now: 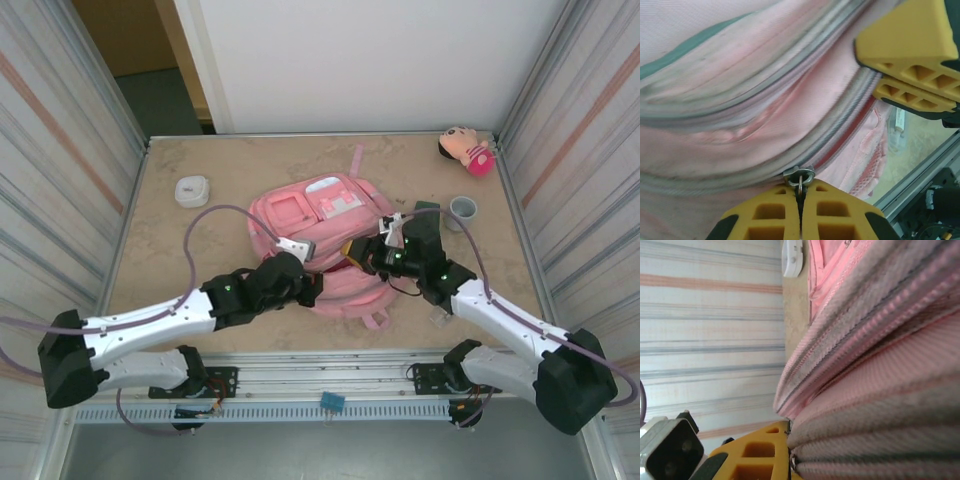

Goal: Pack the student bag

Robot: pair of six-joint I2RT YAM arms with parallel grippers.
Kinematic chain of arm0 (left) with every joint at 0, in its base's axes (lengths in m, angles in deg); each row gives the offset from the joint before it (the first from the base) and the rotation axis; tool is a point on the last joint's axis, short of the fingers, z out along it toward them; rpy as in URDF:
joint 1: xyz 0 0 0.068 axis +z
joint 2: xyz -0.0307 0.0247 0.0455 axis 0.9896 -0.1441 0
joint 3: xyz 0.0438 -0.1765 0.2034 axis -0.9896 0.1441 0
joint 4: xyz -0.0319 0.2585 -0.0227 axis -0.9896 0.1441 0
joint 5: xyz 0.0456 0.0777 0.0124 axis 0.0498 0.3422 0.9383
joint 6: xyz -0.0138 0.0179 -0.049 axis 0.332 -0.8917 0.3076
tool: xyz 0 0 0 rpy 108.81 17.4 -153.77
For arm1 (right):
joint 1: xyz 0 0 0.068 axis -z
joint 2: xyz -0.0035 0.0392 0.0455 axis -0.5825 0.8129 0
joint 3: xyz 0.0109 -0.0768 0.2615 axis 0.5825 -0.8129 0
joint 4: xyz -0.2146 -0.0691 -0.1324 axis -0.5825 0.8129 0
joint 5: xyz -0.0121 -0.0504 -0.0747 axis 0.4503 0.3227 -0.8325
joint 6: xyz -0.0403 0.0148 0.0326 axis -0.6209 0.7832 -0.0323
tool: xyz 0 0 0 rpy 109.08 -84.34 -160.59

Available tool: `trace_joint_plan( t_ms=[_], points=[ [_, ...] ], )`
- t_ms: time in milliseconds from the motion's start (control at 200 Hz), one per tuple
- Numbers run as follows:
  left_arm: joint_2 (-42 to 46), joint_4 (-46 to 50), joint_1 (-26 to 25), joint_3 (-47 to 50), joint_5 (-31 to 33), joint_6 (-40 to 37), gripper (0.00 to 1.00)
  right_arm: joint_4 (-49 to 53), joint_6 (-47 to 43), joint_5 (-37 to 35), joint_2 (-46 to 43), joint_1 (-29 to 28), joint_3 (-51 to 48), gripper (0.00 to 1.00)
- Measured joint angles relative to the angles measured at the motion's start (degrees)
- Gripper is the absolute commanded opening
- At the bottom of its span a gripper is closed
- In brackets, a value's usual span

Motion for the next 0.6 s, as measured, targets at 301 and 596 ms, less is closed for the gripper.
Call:
trace_joint_plan(
  t_ms=[301,596],
  points=[
    [8.26,-0.28,9.66,5.51,-2.56,-6.60,0.00,13.38,-12.24,15.13,4.37,8.35,14.10,0.00],
    [6.43,-7.23,22.18,8.44,-8.33,-14.29,0.04,20.63,-17.90,20.24,9.07,8.90,21.14,0.00]
  ],
)
